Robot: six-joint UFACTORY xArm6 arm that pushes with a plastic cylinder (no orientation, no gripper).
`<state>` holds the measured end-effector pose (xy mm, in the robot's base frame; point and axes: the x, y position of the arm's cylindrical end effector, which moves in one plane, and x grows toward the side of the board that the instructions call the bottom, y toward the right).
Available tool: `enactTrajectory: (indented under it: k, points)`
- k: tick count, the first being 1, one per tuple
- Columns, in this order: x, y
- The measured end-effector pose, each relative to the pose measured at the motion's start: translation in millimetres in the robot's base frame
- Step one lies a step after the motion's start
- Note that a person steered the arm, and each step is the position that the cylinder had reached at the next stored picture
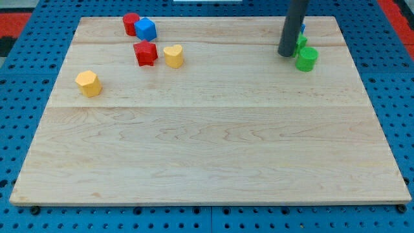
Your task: Adjust the green star to the top of the green circle
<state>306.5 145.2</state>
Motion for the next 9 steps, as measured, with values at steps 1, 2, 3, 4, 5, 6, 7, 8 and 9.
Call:
enactTrajectory:
  k: [1, 2, 3, 4, 5, 6, 7, 8, 9]
  points:
    - [12, 15]
    - [10, 9]
    - [8, -1]
    - [1, -6]
    - [-24, -7]
    - [-29, -5]
    - [-28, 15]
    - [-30, 13]
    - [-74, -36]
